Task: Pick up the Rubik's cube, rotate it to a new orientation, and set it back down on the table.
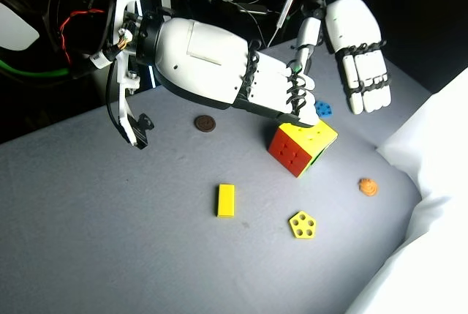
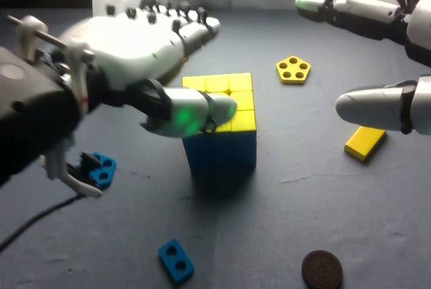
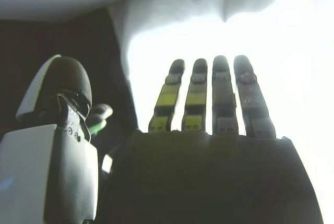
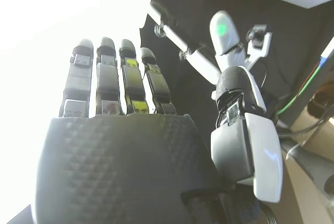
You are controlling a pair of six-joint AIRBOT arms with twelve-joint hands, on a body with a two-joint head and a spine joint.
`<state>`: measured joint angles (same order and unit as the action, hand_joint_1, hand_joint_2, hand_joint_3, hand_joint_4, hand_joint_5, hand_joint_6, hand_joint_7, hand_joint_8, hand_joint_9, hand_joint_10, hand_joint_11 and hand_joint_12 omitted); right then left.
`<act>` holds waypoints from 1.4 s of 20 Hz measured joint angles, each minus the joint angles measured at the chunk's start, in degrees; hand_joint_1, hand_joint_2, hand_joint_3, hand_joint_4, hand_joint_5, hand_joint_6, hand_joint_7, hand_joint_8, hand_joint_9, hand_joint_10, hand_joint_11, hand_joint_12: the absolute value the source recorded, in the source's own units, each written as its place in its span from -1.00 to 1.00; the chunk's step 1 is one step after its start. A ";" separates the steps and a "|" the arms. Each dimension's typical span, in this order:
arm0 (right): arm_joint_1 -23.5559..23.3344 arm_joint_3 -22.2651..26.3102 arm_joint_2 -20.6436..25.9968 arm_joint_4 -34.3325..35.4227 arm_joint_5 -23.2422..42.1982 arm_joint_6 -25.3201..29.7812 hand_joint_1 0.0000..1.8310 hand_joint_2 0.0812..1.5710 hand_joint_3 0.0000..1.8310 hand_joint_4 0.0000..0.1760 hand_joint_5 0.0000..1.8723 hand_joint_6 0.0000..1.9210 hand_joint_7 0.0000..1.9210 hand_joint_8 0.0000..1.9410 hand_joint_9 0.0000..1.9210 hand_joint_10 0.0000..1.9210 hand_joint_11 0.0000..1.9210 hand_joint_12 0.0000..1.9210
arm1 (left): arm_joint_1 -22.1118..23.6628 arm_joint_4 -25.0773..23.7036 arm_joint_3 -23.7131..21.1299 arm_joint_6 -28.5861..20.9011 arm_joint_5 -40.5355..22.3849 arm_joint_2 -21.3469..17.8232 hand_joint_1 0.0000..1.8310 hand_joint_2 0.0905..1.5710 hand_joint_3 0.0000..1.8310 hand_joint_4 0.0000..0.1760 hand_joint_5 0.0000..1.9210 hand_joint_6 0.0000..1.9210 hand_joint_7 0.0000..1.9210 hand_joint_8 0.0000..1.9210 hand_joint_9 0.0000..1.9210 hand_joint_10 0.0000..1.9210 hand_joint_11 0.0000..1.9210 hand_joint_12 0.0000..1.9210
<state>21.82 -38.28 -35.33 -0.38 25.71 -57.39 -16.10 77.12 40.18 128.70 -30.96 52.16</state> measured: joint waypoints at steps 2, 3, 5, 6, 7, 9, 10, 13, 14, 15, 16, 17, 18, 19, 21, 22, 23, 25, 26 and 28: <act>0.00 0.00 -0.02 0.00 0.00 0.07 -0.97 0.58 -1.00 -1.00 -1.00 -1.00 -0.98 -1.00 -1.00 -1.00 -1.00 -1.00 | -1.09 -0.07 0.04 -1.03 -1.11 1.92 -0.84 0.56 -1.00 -1.00 -1.00 -1.00 -1.00 -1.00 -1.00 -1.00 -1.00 -1.00; 0.00 0.00 -0.02 0.00 0.04 0.07 -0.94 0.58 -1.00 -1.00 -1.00 -1.00 -0.99 -1.00 -1.00 -1.00 -1.00 -1.00 | -1.42 0.00 0.09 -1.20 -1.66 2.49 -0.84 0.56 -1.00 -1.00 -1.00 -1.00 -1.00 -1.00 -1.00 -1.00 -1.00 -1.00; 0.00 0.00 -0.02 0.00 0.00 0.07 -0.96 0.57 -1.00 -1.00 -1.00 -1.00 -0.98 -0.99 -1.00 -1.00 -1.00 -1.00 | -2.19 0.11 0.44 -1.46 -2.93 3.41 -0.86 0.56 -1.00 -1.00 -1.00 -1.00 -1.00 -1.00 -1.00 -1.00 -1.00 -1.00; 0.00 0.00 -0.02 0.00 -0.02 0.07 -0.95 0.56 -1.00 -1.00 -1.00 -1.00 -0.97 -0.99 -1.00 -1.00 -1.00 -1.00 | -2.71 0.02 1.03 -1.62 -3.74 4.07 -0.85 0.56 -1.00 -1.00 -1.00 -1.00 -1.00 -1.00 -1.00 -1.00 -1.00 -1.00; 0.00 0.00 0.00 0.00 0.02 0.09 -0.94 0.56 -1.00 -1.00 -1.00 -1.00 -0.97 -0.99 -1.00 -1.00 -1.00 -1.00 | -2.95 0.20 1.62 -1.68 -4.26 4.52 -0.79 0.54 -1.00 -1.00 -1.00 -1.00 -1.00 -1.00 -1.00 -1.00 -1.00 -1.00; -0.02 0.04 0.00 0.00 -0.04 0.07 -0.91 0.55 -1.00 -1.00 -1.00 -1.00 -0.99 -1.00 -1.00 -1.00 -1.00 -1.00 | -3.43 0.79 2.69 -1.70 -5.27 5.60 -0.67 0.48 -1.00 -1.00 -1.00 -1.00 -1.00 -1.00 -1.00 -1.00 -1.00 -1.00; -0.17 0.04 0.04 0.00 -0.24 0.09 -0.90 0.54 -1.00 -1.00 -1.00 -1.00 -0.98 -0.99 -1.00 -1.00 -1.00 -1.00 | -3.50 1.11 3.13 -1.75 -5.38 6.16 -0.58 0.42 -1.00 -1.00 -1.00 -1.00 -1.00 -1.00 -1.00 -1.00 -1.00 -1.00; -0.17 0.04 0.15 0.00 -0.31 0.09 -0.85 0.53 -1.00 -1.00 -1.00 -1.00 -0.98 -1.00 -1.00 -1.00 -1.00 -1.00 | -3.72 1.11 4.63 -1.92 -5.31 7.80 -0.35 0.33 -1.00 -1.00 -1.00 -1.00 -1.00 -1.00 -1.00 -1.00 -0.99 -1.00; -0.17 0.07 0.15 0.00 -0.28 0.09 -0.86 0.53 -1.00 -1.00 -1.00 -1.00 -0.97 -1.00 -1.00 -1.00 -1.00 -1.00 | -3.72 1.11 5.07 -2.01 -5.33 8.24 -0.24 0.29 -1.00 -1.00 -1.00 -1.00 -1.00 -1.00 -1.00 -1.00 -0.99 -0.99; -0.17 0.04 0.15 0.00 -0.28 0.09 -0.84 0.53 -1.00 -1.00 -1.00 -1.00 -0.97 -1.00 -1.00 -1.00 -1.00 -1.00 | -4.00 0.92 5.73 -2.40 -5.44 8.76 -0.20 0.29 -1.00 -1.00 -1.00 -1.00 -1.00 -1.00 -1.00 -1.00 -0.99 -0.99; -0.17 0.07 0.17 0.00 -0.28 0.09 -0.84 0.52 -1.00 -1.00 -1.00 -1.00 -0.97 -1.00 -1.00 -1.00 -1.00 -1.00 | -4.11 1.22 6.08 -2.43 -5.55 9.11 -0.13 0.27 -1.00 -1.00 -1.00 -1.00 -1.00 -1.00 -1.00 -1.00 -0.98 -0.99; -0.17 0.07 0.15 0.00 -0.31 0.09 -0.85 0.53 -1.00 -1.00 -1.00 -1.00 -0.98 -1.00 -1.00 -1.00 -1.00 -1.00 | -4.20 1.38 6.45 -2.56 -5.53 9.44 -0.09 0.26 -1.00 -1.00 -1.00 -1.00 -1.00 -1.00 -1.00 -1.00 -0.99 -0.99; -0.17 0.07 0.15 0.00 -0.26 0.09 -0.84 0.53 -1.00 -1.00 -1.00 -1.00 -0.98 -1.00 -1.00 -1.00 -1.00 -1.00 | -4.26 1.42 6.75 -2.58 -5.62 9.79 -0.03 0.23 -1.00 -1.00 -1.00 -1.00 -1.00 -1.00 -1.00 -1.00 -0.99 -0.99; -0.17 0.07 0.15 -0.02 -0.26 0.09 -0.85 0.53 -1.00 -1.00 -1.00 -1.00 -0.97 -1.00 -1.00 -1.00 -1.00 -1.00 | -4.26 1.42 7.13 -2.56 -5.64 10.23 -0.04 0.23 -1.00 -1.00 -1.00 -1.00 -1.00 -1.00 -1.00 -1.00 -0.99 -0.99; -0.17 0.07 0.17 -0.02 -0.28 0.09 -0.85 0.53 -1.00 -1.00 -1.00 -1.00 -0.98 -1.00 -1.00 -1.00 -1.00 -1.00 | -4.90 1.81 7.67 -2.64 -5.64 11.08 0.01 0.20 -1.00 -1.00 -1.00 -1.00 -1.00 -1.00 -1.00 -1.00 -1.00 -0.99; -0.17 0.07 0.15 0.00 -0.28 0.09 -0.82 0.52 -1.00 -1.00 -1.00 -1.00 -0.97 -0.99 -0.99 -1.00 -1.00 -1.00 | -5.03 2.73 8.13 -2.60 -5.53 11.58 0.00 0.21 -1.00 -1.00 -1.00 -1.00 -1.00 -1.00 -1.00 -1.00 -1.00 -1.00; -0.17 0.07 0.15 0.00 -0.28 0.09 -0.80 0.51 -1.00 -1.00 -0.99 -1.00 -0.96 -0.99 -0.98 -0.99 -1.00 -1.00 | -5.11 2.69 8.48 -2.60 -5.46 11.91 -0.01 0.21 -1.00 -1.00 -1.00 -1.00 -1.00 -1.00 -1.00 -1.00 -1.00 -1.00; -0.17 0.07 0.15 -0.02 -0.28 0.11 -0.80 0.51 -1.00 -1.00 -0.99 -1.00 -0.96 -0.99 -0.98 -0.99 -1.00 -1.00 | -5.11 2.78 9.66 -2.60 -5.53 12.59 -0.02 0.21 -1.00 -1.00 -1.00 -1.00 -1.00 -1.00 -1.00 -1.00 -1.00 -1.00; -0.11 0.04 0.15 0.00 -0.26 0.09 -0.83 0.52 -1.00 -1.00 -1.00 -1.00 -0.96 -1.00 -1.00 -1.00 -1.00 -1.00 | -5.11 3.21 10.36 -2.60 -5.55 12.85 -0.02 0.21 -1.00 -1.00 -1.00 -1.00 -1.00 -1.00 -1.00 -1.00 -1.00 -1.00; 0.28 0.04 0.15 0.13 0.13 0.09 -0.84 0.53 -1.00 -1.00 -1.00 -1.00 -0.98 -1.00 -1.00 -1.00 -1.00 -1.00 | -5.11 3.72 11.58 -2.58 -5.55 13.40 -0.04 0.21 -1.00 -1.00 -1.00 -1.00 -1.00 -1.00 -1.00 -1.00 -1.00 -1.00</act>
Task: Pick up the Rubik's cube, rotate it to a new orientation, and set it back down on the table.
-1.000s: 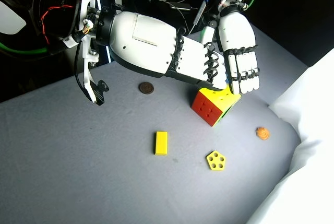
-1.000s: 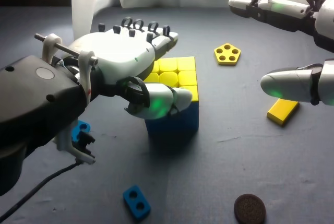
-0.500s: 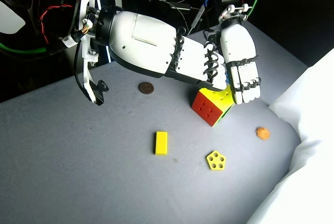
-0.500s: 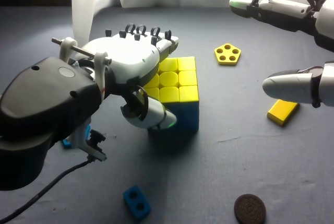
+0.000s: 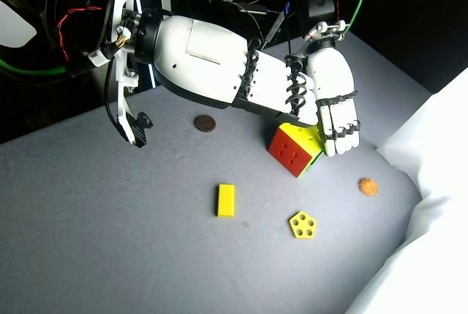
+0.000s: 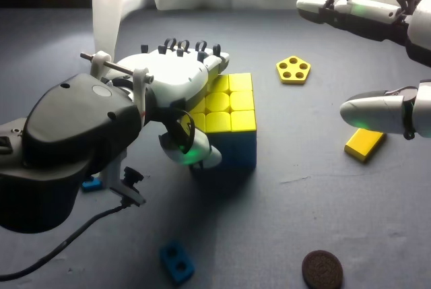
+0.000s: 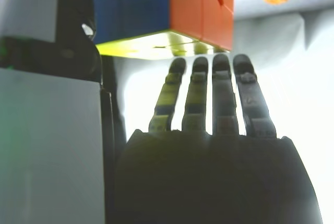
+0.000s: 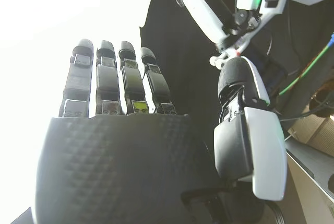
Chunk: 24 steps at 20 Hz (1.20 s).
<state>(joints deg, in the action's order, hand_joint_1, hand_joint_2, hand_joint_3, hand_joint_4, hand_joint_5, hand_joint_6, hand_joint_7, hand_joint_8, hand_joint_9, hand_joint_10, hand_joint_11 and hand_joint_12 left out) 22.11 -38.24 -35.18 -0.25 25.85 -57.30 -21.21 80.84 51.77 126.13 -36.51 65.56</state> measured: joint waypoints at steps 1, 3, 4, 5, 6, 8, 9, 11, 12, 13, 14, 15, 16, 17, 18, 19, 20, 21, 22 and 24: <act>0.00 0.02 0.00 0.00 0.00 0.00 -0.80 0.52 -1.00 -1.00 -0.99 -1.00 -0.97 -1.00 -1.00 -1.00 -1.00 -1.00 | -0.02 0.15 0.33 -0.02 -0.02 0.04 -0.03 0.19 -1.00 -1.00 -1.00 -1.00 -1.00 -1.00 -1.00 -1.00 -1.00 -1.00; 0.00 0.00 0.00 0.02 0.11 0.00 -0.80 0.51 -1.00 -1.00 -0.99 -1.00 -0.97 -1.00 -1.00 -1.00 -1.00 -1.00 | -0.02 0.57 1.46 0.00 -0.22 0.66 -0.03 0.19 -1.00 -1.00 -1.00 -1.00 -1.00 -1.00 -1.00 -1.00 -1.00 -1.00; 0.00 0.00 0.02 0.02 0.22 0.00 -0.80 0.51 -1.00 -1.00 -0.99 -1.00 -0.97 -1.00 -1.00 -1.00 -1.00 -1.00 | -0.02 0.76 1.53 0.07 -0.15 0.68 -0.03 0.19 -1.00 -1.00 -1.00 -1.00 -1.00 -1.00 -1.00 -1.00 -1.00 -1.00; 0.00 0.00 0.00 0.04 0.22 0.00 -0.80 0.51 -1.00 -1.00 -1.00 -1.00 -0.97 -1.00 -1.00 -1.00 -1.00 -1.00 | -0.02 1.14 2.01 0.07 0.07 0.94 0.00 0.20 -1.00 -1.00 -1.00 -1.00 -1.00 -1.00 -1.00 -1.00 -1.00 -1.00; 0.02 0.00 0.02 0.02 0.31 -0.02 -0.81 0.52 -1.00 -1.00 -1.00 -1.00 -0.97 -1.00 -1.00 -1.00 -1.00 -1.00 | -0.02 1.31 2.25 0.20 0.07 1.11 -0.01 0.20 -1.00 -1.00 -1.00 -1.00 -1.00 -1.00 -1.00 -1.00 -1.00 -1.00; 1.29 0.00 0.02 0.04 1.36 -0.09 -0.79 0.51 -1.00 -1.00 -0.99 -0.99 -0.97 -1.00 -1.00 -1.00 -1.00 -1.00 | -0.02 1.55 2.75 0.28 0.26 1.49 -0.01 0.20 -1.00 -1.00 -1.00 -1.00 -1.00 -1.00 -1.00 -1.00 -1.00 -1.00; 2.54 0.00 0.00 0.02 2.36 -0.52 -0.78 0.51 -1.00 -1.00 -0.98 -0.99 -0.96 -0.99 -1.00 -1.00 -1.00 -1.00 | -0.02 2.01 2.75 0.52 0.35 1.53 -0.01 0.20 -1.00 -1.00 -1.00 -1.00 -1.00 -1.00 -1.00 -1.00 -1.00 -1.00; 3.50 0.02 0.00 0.04 3.76 -1.11 -0.80 0.51 -1.00 -1.00 -0.99 -1.00 -0.97 -1.00 -1.00 -1.00 -1.00 -1.00 | -0.07 2.43 3.21 0.94 0.24 2.16 -0.03 0.19 -1.00 -1.00 -1.00 -1.00 -1.00 -1.00 -1.00 -1.00 -1.00 -1.00; 3.50 0.00 0.00 0.07 4.57 -1.11 -0.79 0.52 -1.00 -1.00 -0.99 -1.00 -0.97 -1.00 -1.00 -1.00 -1.00 -1.00 | -0.52 2.05 3.21 0.98 0.28 2.23 0.00 0.18 -1.00 -1.00 -1.00 -1.00 -1.00 -1.00 -1.00 -1.00 -1.00 -1.00; 3.50 0.00 0.00 0.07 5.27 -1.11 -0.79 0.52 -1.00 -1.00 -0.99 -1.00 -0.97 -1.00 -1.00 -1.00 -1.00 -1.00 | -0.76 2.34 3.23 0.94 0.15 2.38 0.00 0.18 -1.00 -1.00 -1.00 -1.00 -1.00 -1.00 -1.00 -1.00 -1.00 -1.00; 3.52 0.00 0.00 0.20 5.53 -1.27 -0.79 0.51 -1.00 -1.00 -0.99 -1.00 -0.96 -1.00 -1.00 -1.00 -1.00 -1.00 | -0.87 2.34 3.52 0.92 -0.02 2.51 -0.05 0.18 -1.00 -1.00 -1.00 -1.00 -1.00 -1.00 -1.00 -1.00 -1.00 -1.00; 3.61 0.00 -0.04 0.26 5.62 -1.31 -0.79 0.51 -1.00 -1.00 -0.99 -1.00 -0.96 -1.00 -1.00 -1.00 -1.00 -1.00 | -0.87 2.34 3.58 0.92 -0.04 2.51 -0.05 0.18 -1.00 -1.00 -1.00 -1.00 -1.00 -1.00 -1.00 -1.00 -1.00 -1.00; 4.00 0.00 -0.04 0.28 5.86 -1.64 -0.78 0.51 -1.00 -1.00 -0.99 -1.00 -0.97 -1.00 -1.00 -1.00 -1.00 -1.00 | -1.05 2.16 3.58 0.92 -0.15 2.51 -0.02 0.17 -1.00 -1.00 -1.00 -1.00 -1.00 -1.00 -1.00 -1.00 -1.00 -1.00; 4.48 0.02 -0.07 0.81 6.12 -2.71 -0.78 0.51 -1.00 -1.00 -0.98 -0.99 -0.96 -1.00 -1.00 -1.00 -1.00 -1.00 | -1.05 2.23 3.91 0.90 -0.11 2.58 -0.03 0.17 -1.00 -1.00 -1.00 -1.00 -1.00 -1.00 -1.00 -1.00 -1.00 -1.00; 4.59 0.02 -0.09 1.57 6.47 -4.09 -0.81 0.52 -1.00 -1.00 -0.99 -1.00 -0.96 -1.00 -0.99 -1.00 -1.00 -1.00 | -1.05 2.34 4.02 0.90 -0.15 2.75 -0.03 0.17 -1.00 -1.00 -1.00 -1.00 -1.00 -1.00 -1.00 -1.00 -1.00 -1.00; 4.59 0.02 -0.17 3.02 7.04 -5.70 -0.81 0.52 -1.00 -1.00 -0.99 -1.00 -0.96 -1.00 -0.99 -0.99 -1.00 -1.00 | -1.05 2.27 4.07 0.92 -0.20 2.86 -0.02 0.17 -1.00 -1.00 -1.00 -1.00 -1.00 -1.00 -1.00 -1.00 -1.00 -1.00; 4.63 0.02 -0.17 3.98 7.91 -6.29 -0.80 0.51 -1.00 -1.00 -0.98 -0.99 -0.95 -0.99 -0.98 -0.99 -1.00 -1.00 | -1.05 2.21 4.17 0.92 -0.13 2.86 -0.03 0.16 -1.00 -1.00 -1.00 -1.00 -1.00 -1.00 -1.00 -1.00 -1.00 -1.00; 5.01 0.00 -0.15 4.44 9.09 -7.17 -0.80 0.51 -1.00 -1.00 -0.98 -1.00 -0.95 -1.00 -0.99 -1.00 -1.00 -1.00 | -1.05 2.32 4.31 0.92 -0.04 2.89 -0.02 0.17 -1.00 -1.00 -1.00 -1.00 -1.00 -1.00 -1.00 -1.00 -1.00 -1.00; 5.46 0.00 -0.17 4.79 9.86 -7.50 -0.80 0.51 -1.00 -1.00 -0.99 -1.00 -0.97 -1.00 -1.00 -1.00 -1.00 -1.00 | -1.01 2.36 4.31 1.07 -0.09 2.93 0.01 0.17 -1.00 -1.00 -1.00 -1.00 -1.00 -1.00 -1.00 -1.00 -1.00 -1.00; 7.52 0.07 -0.17 4.61 11.69 -8.31 -0.80 0.51 -1.00 -1.00 -0.98 -1.00 -0.97 -1.00 -1.00 -1.00 -1.00 -1.00 | -0.33 4.15 4.66 2.75 0.07 3.23 0.00 0.16 -1.00 -1.00 -1.00 -1.00 -1.00 -1.00 -1.00 -1.00 -1.00 -1.00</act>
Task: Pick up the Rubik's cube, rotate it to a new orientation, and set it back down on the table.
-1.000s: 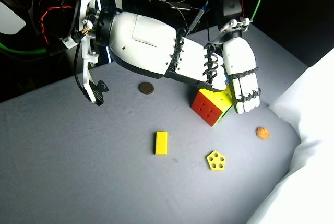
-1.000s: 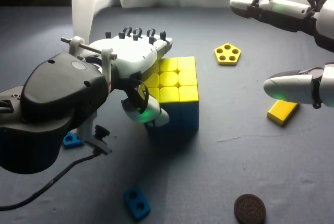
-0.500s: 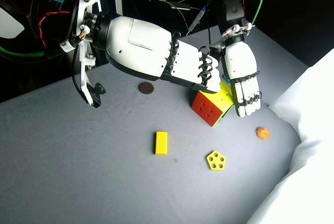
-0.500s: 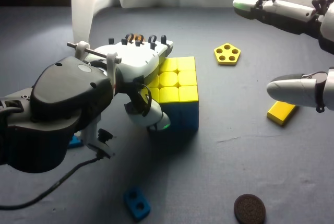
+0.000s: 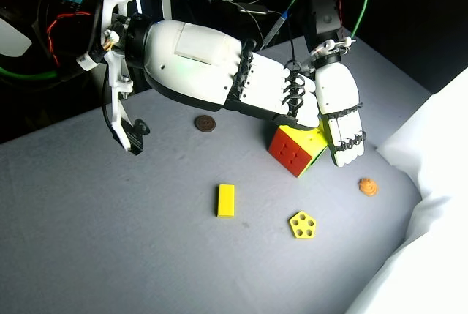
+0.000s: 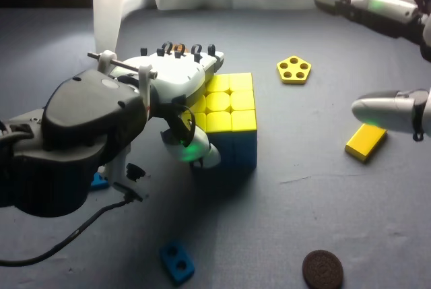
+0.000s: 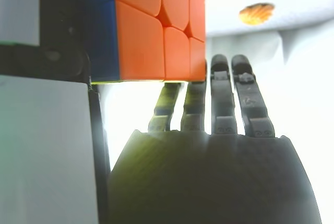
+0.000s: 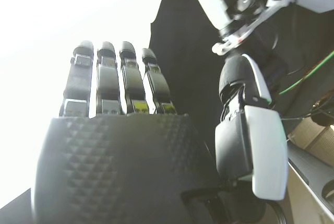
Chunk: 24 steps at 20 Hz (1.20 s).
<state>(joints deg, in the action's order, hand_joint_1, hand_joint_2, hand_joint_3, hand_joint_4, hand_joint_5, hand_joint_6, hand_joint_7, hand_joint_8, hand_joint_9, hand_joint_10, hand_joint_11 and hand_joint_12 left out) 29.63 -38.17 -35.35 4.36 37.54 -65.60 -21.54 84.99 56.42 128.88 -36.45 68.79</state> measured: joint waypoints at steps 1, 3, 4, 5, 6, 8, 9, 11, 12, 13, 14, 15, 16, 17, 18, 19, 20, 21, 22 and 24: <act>0.94 0.20 0.00 -0.07 1.51 -0.52 -0.79 0.51 -1.00 -1.00 -0.99 -1.00 -0.97 -1.00 -1.00 -1.00 -1.00 -1.00 | 0.07 -0.02 0.00 0.26 0.02 0.00 0.00 0.16 -1.00 -1.00 -1.00 -1.00 -1.00 -1.00 -1.00 -1.00 -1.00 -1.00; 1.68 0.37 0.00 0.15 4.26 -1.36 -0.77 0.51 -1.00 -1.00 -0.98 -0.99 -0.97 -1.00 -1.00 -1.00 -1.00 -1.00 | 0.20 0.48 0.07 0.57 -0.07 0.00 -0.01 0.18 -1.00 -1.00 -1.00 -1.00 -1.00 -1.00 -1.00 -1.00 -1.00 -1.00; 1.66 0.42 0.00 0.28 5.07 -1.75 -0.77 0.51 -1.00 -1.00 -0.98 -0.99 -0.96 -0.99 -1.00 -1.00 -1.00 -1.00 | 0.20 0.52 0.07 0.57 -0.07 0.00 -0.05 0.19 -1.00 -1.00 -1.00 -1.00 -1.00 -1.00 -1.00 -1.00 -1.00 -1.00; 1.66 0.61 0.00 0.72 5.49 -2.05 -0.77 0.51 -1.00 -1.00 -0.98 -0.99 -0.95 -0.99 -0.99 -1.00 -1.00 -1.00 | 0.26 0.63 0.07 0.59 -0.07 0.00 -0.02 0.21 -0.99 -1.00 -1.00 -1.00 -1.00 -1.00 -1.00 -1.00 -1.00 -1.00; 1.66 0.68 0.00 0.98 5.44 -2.05 -0.77 0.51 -1.00 -1.00 -0.97 -0.99 -0.95 -0.99 -0.99 -0.99 -1.00 -1.00 | 0.37 0.81 0.07 0.83 -0.09 0.00 0.00 0.22 -0.99 -1.00 -1.00 -1.00 -1.00 -1.00 -1.00 -1.00 -1.00 -1.00; 1.66 1.01 0.00 1.18 5.14 -2.08 -0.77 0.52 -1.00 -1.00 -0.98 -0.99 -0.96 -1.00 -0.99 -1.00 -1.00 -1.00 | 0.42 0.85 0.04 0.96 -0.09 0.00 0.01 0.23 -0.99 -1.00 -1.00 -1.00 -1.00 -1.00 -1.00 -1.00 -0.97 -0.99; 1.66 1.03 0.00 1.07 4.92 -2.08 -0.77 0.52 -1.00 -1.00 -0.98 -0.99 -0.96 -1.00 -0.99 -1.00 -1.00 -1.00 | 0.44 0.85 0.04 0.96 -0.09 0.00 0.01 0.23 -0.99 -1.00 -1.00 -1.00 -1.00 -1.00 -1.00 -1.00 -0.97 -0.99; 1.42 1.03 0.00 1.05 3.28 -2.08 -0.81 0.53 -1.00 -1.00 -1.00 -1.00 -0.98 -1.00 -1.00 -1.00 -1.00 -1.00 | 0.44 0.85 0.04 0.96 -0.09 0.00 0.00 0.29 -1.00 -1.00 -0.96 -1.00 -0.85 -1.00 -0.85 -0.99 -1.00 -0.62; 0.55 1.03 0.00 1.18 1.33 -2.14 -0.82 0.52 -1.00 -1.00 -0.99 -0.99 -0.95 -0.99 -0.97 -0.99 -1.00 -1.00 | 0.48 0.70 0.04 0.98 -0.24 0.00 -0.01 0.38 -0.99 -1.00 -0.73 -0.95 -0.55 -0.93 -0.57 -0.90 -1.00 -0.17; 0.31 1.03 0.00 1.22 0.98 -2.14 -0.82 0.52 -1.00 -1.00 -0.99 -0.99 -0.95 -0.99 -0.97 -0.99 -1.00 -1.00 | 0.72 0.59 0.04 1.01 -0.37 0.00 -0.01 0.38 -0.99 -1.00 -0.73 -0.95 -0.55 -0.93 -0.57 -0.90 -1.00 -0.17; 0.17 1.03 0.00 1.31 0.85 -2.16 -0.82 0.52 -1.00 -1.00 -0.99 -0.99 -0.96 -0.99 -0.99 -1.00 -1.00 -1.00 | 0.98 -0.17 0.04 0.98 -0.52 -0.02 0.07 0.42 -1.00 -1.00 -0.55 -0.95 -0.49 -0.68 -0.57 -0.48 -1.00 0.16; 0.15 1.07 0.00 1.33 0.74 -2.19 -0.84 0.54 -0.99 -1.00 -0.99 -1.00 -0.97 -1.00 -1.00 -1.00 -1.00 -1.00 | 1.25 -0.74 0.04 0.92 -0.74 -0.02 0.15 0.40 -1.00 -1.00 -0.53 -0.31 -0.65 0.21 -0.70 0.38 -0.90 0.65; 0.15 1.38 0.00 1.46 0.68 -2.64 -0.84 0.54 -0.99 -1.00 -0.99 -1.00 -0.96 -1.00 -1.00 -1.00 -1.00 -1.00 | 1.27 -0.68 0.02 0.90 -0.83 -0.02 0.11 0.57 -0.99 -1.00 -0.37 0.38 -0.68 0.43 -0.73 0.57 -0.85 0.79; 0.15 1.66 0.00 1.55 0.66 -3.34 -0.84 0.54 -0.99 -1.00 -0.99 -1.00 -0.96 -1.00 -1.00 -1.00 -1.00 -1.00 | 1.27 -0.35 -0.02 0.68 -0.76 -0.02 0.11 0.57 -0.99 -1.00 -0.37 0.38 -0.68 0.43 -0.73 0.57 -0.85 0.79; 0.15 1.75 0.00 1.38 0.61 -3.74 -0.85 0.53 -1.00 -1.00 -0.99 -1.00 -0.97 -1.00 -1.00 -1.00 -1.00 -1.00 | 1.27 -0.28 -0.02 0.76 -0.59 0.00 0.18 0.72 -1.00 -1.00 -0.45 0.55 -0.42 0.87 -0.71 0.77 -0.77 0.94; 0.15 1.86 0.00 1.20 0.59 -3.80 -0.85 0.54 -1.00 -1.00 -1.00 -1.00 -0.96 -1.00 -1.00 -1.00 -1.00 -1.00 | 1.27 -0.13 -0.02 0.79 -0.61 0.00 0.19 0.73 -1.00 -1.00 -0.46 0.56 -0.41 0.93 -0.68 0.83 -0.74 0.99; 0.15 1.90 0.00 1.20 0.42 -3.80 -0.85 0.53 -1.00 -1.00 -0.99 -1.00 -0.96 -1.00 -1.00 -1.00 -1.00 -1.00 | 1.27 -0.11 -0.02 0.90 -0.59 0.00 0.19 0.74 -1.00 -1.00 -0.47 0.57 -0.42 0.95 -0.66 0.88 -0.71 1.00; 0.15 1.88 0.00 1.22 0.33 -3.80 -0.84 0.53 -1.00 -1.00 -0.99 -1.00 -0.96 -1.00 -1.00 -1.00 -1.00 -1.00 | 1.27 -0.11 -0.11 0.96 -0.66 0.00 0.17 0.76 -0.99 -1.00 -0.50 0.63 -0.44 0.98 -0.66 0.94 -0.68 1.00; 0.15 1.88 0.00 1.36 0.28 -3.82 -0.83 0.53 -1.00 -1.00 -0.98 -0.99 -0.96 -1.00 -0.98 -0.99 -1.00 -1.00 | 1.27 -0.13 -0.13 1.01 -0.70 0.00 0.16 0.78 -0.99 -1.00 -0.52 0.67 -0.45 0.99 -0.67 0.98 -0.67 1.00; 0.15 2.03 0.00 3.04 0.28 -4.57 -0.85 0.54 -1.00 -1.00 -0.99 -1.00 -0.97 -1.00 -1.00 -1.00 -1.00 -1.00 | 1.44 -0.09 -0.31 1.33 -0.74 0.00 0.12 0.80 -0.99 -1.00 -0.52 0.72 -0.49 1.00 -0.67 1.00 -0.64 1.00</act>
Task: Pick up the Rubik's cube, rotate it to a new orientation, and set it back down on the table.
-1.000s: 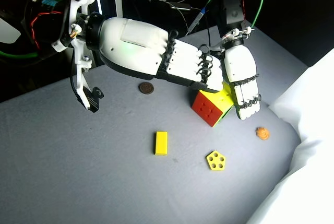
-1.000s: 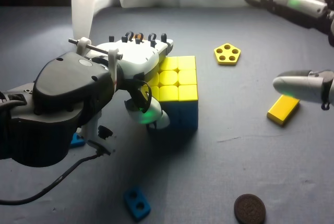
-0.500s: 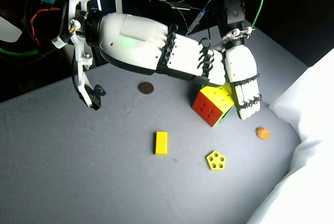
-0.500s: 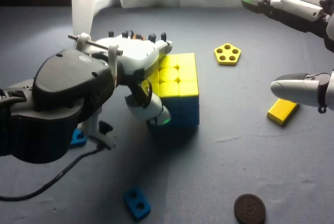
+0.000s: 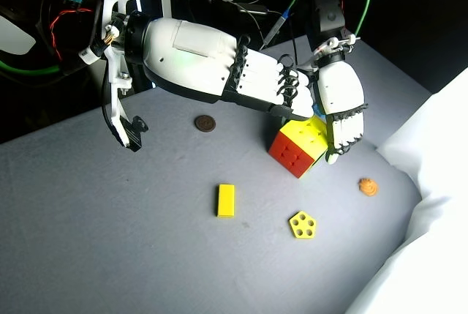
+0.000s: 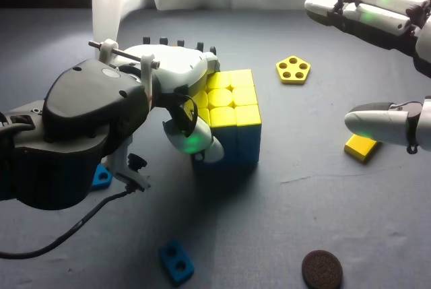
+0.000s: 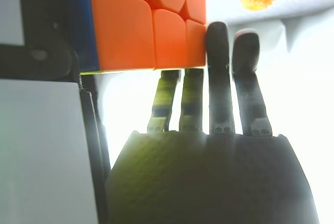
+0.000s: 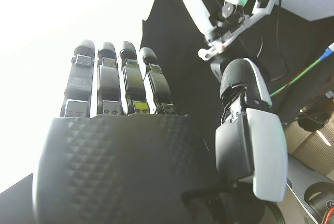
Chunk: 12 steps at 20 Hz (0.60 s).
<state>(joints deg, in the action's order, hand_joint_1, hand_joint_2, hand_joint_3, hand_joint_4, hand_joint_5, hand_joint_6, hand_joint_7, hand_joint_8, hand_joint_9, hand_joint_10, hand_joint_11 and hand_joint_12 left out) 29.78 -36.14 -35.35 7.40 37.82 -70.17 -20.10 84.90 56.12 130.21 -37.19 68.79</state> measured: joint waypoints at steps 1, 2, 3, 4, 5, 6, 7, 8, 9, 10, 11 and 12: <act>0.00 0.28 0.00 1.27 0.00 -0.92 -0.85 0.54 -1.00 -1.00 -0.99 -1.00 -0.96 -1.00 -0.99 -1.00 -1.00 -1.00 | 0.37 0.26 -0.31 0.28 0.04 0.00 0.14 0.79 -1.00 -1.00 -0.51 0.69 -0.48 1.00 -0.68 1.00 -0.66 1.00; 0.00 0.35 0.00 2.03 0.00 -1.81 -0.85 0.54 -1.00 -1.00 -0.98 -0.99 -0.96 -1.00 -1.00 -1.00 -1.00 -1.00 | 0.59 0.70 -0.48 0.68 0.11 -0.02 0.12 0.80 -0.99 -1.00 -0.55 0.73 -0.47 1.00 -0.68 0.98 -0.67 1.00; 0.00 0.46 0.00 2.43 0.00 -2.03 -0.84 0.54 -1.00 -1.00 -0.98 -1.00 -0.97 -1.00 -1.00 -1.00 -1.00 -1.00 | 1.07 1.44 -0.55 1.42 0.09 -0.02 0.12 0.80 -1.00 -1.00 -0.54 0.73 -0.48 1.00 -0.70 1.00 -0.70 1.00; 0.00 0.61 0.02 2.49 0.00 -2.14 -0.84 0.53 -1.00 -1.00 -0.97 -0.99 -0.96 -1.00 -1.00 -1.00 -1.00 -1.00 | 1.86 3.02 -1.07 3.08 0.02 -0.37 0.13 0.80 -1.00 -1.00 -0.52 0.70 -0.49 1.00 -0.72 1.00 -0.72 1.00; 0.00 0.81 0.07 2.51 -0.04 -2.16 -0.84 0.53 -1.00 -1.00 -0.97 -0.99 -0.96 -1.00 -1.00 -1.00 -1.00 -1.00 | 2.51 4.07 -1.55 4.04 0.09 -0.61 0.15 0.79 -1.00 -1.00 -0.50 0.66 -0.47 1.00 -0.72 1.00 -0.72 1.00; 0.00 1.05 0.07 2.49 -0.02 -2.27 -0.82 0.53 -1.00 -1.00 -0.98 -1.00 -0.96 -1.00 -1.00 -1.00 -1.00 -1.00 | 3.37 4.35 -1.90 4.42 0.09 -0.76 0.15 0.79 -1.00 -1.00 -0.50 0.66 -0.48 1.00 -0.72 1.00 -0.70 1.00; -0.02 1.11 0.07 2.38 -0.02 -2.23 -0.80 0.53 -1.00 -1.00 -0.98 -0.99 -0.95 -1.00 -0.99 -1.00 -1.00 -1.00 | 4.20 4.68 -2.32 4.66 0.11 -1.09 0.14 0.79 -1.00 -1.00 -0.51 0.69 -0.49 1.00 -0.72 1.00 -0.70 1.00; -0.02 1.16 0.07 2.19 -0.11 -2.29 -0.82 0.53 -1.00 -1.00 -0.98 -1.00 -0.96 -1.00 -1.00 -1.00 -1.00 -1.00 | 4.92 4.72 -2.80 4.85 0.11 -1.53 0.14 0.79 -1.00 -1.00 -0.52 0.69 -0.48 1.00 -0.73 1.00 -0.70 1.00; -0.50 1.16 0.09 2.27 -1.01 -2.36 -0.82 0.53 -1.00 -1.00 -0.99 -1.00 -0.96 -1.00 -0.99 -1.00 -1.00 -1.00 | 5.64 5.09 -3.17 4.81 0.02 -1.84 0.14 0.79 -1.00 -1.00 -0.52 0.68 -0.47 1.00 -0.73 1.00 -0.70 1.00; -1.73 1.16 0.35 2.45 -3.30 -2.43 -0.82 0.53 -1.00 -1.00 -1.00 -1.00 -0.96 -1.00 -1.00 -1.00 -1.00 -1.00 | 6.49 5.86 -3.72 4.94 -0.13 -2.27 0.15 0.79 -1.00 -1.00 -0.51 0.66 -0.46 1.00 -0.74 1.00 -0.73 1.00; -2.91 1.16 0.55 2.47 -5.38 -2.54 -0.83 0.53 -1.00 -1.00 -0.98 -0.99 -0.95 -0.99 -0.99 -0.99 -1.00 -1.00 | 7.17 6.40 -4.26 5.20 -0.22 -2.71 0.18 0.77 -1.00 -1.00 -0.48 0.60 -0.46 1.00 -0.74 0.99 -0.74 1.00; -3.56 1.16 0.59 2.49 -7.04 -2.54 -0.83 0.54 -1.00 -1.00 -0.98 -0.99 -0.95 -1.00 -0.99 -0.99 -1.00 -1.00 | 7.91 7.39 -4.74 5.73 -0.35 -3.04 0.18 0.76 -1.00 -1.00 -0.47 0.58 -0.46 1.00 -0.74 0.99 -0.74 1.00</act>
<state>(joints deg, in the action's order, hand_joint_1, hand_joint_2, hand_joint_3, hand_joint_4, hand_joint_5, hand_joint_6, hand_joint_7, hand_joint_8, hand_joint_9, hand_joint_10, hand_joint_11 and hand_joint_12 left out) 26.22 -34.98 -34.76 9.89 30.79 -72.71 -12.19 92.29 51.37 135.94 -37.54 65.76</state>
